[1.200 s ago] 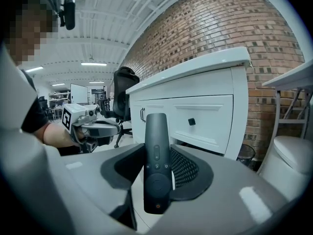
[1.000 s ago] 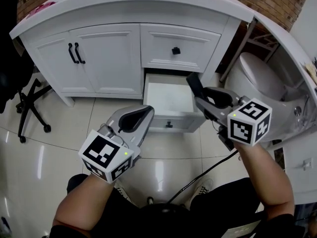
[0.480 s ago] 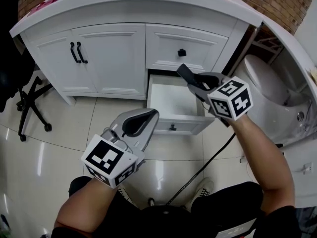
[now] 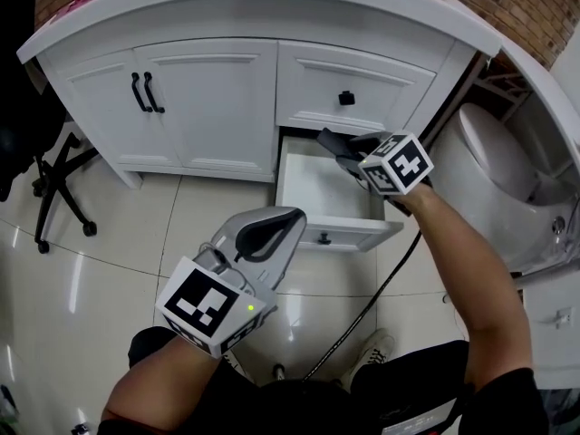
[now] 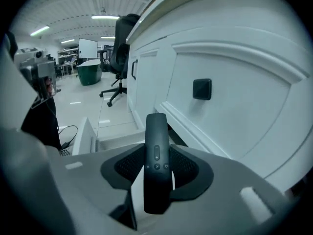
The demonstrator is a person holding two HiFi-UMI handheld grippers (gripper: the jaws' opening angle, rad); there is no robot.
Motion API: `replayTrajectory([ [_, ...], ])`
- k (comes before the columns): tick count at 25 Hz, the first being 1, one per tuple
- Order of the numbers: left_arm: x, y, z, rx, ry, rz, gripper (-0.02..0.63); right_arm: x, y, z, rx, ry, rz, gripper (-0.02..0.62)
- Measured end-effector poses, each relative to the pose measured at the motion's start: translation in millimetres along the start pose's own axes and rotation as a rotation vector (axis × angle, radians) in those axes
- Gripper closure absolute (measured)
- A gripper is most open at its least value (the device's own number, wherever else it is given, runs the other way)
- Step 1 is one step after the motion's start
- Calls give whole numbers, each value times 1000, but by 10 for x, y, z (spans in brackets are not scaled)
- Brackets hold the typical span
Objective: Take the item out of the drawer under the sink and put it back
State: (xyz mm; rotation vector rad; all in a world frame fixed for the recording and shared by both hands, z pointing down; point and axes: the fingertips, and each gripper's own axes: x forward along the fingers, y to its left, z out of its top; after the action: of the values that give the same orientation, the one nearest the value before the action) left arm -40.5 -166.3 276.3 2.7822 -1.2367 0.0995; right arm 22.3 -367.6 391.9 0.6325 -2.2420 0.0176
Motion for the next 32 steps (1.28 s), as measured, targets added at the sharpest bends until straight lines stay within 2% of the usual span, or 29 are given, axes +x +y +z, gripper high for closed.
replayTrajectory([
  [13,-5,85,7,-35,-17,11,600,812,48,-516,-54,191,105,426],
  [18,2,111,49,-56,-43,14,600,973,134,-639,-61,225,149,426],
  [27,18,141,27,-50,-35,19,600,1135,242,-856,-74,306,201,425],
  [32,32,129,20,-50,-34,16,600,1172,277,-891,-75,318,213,424],
])
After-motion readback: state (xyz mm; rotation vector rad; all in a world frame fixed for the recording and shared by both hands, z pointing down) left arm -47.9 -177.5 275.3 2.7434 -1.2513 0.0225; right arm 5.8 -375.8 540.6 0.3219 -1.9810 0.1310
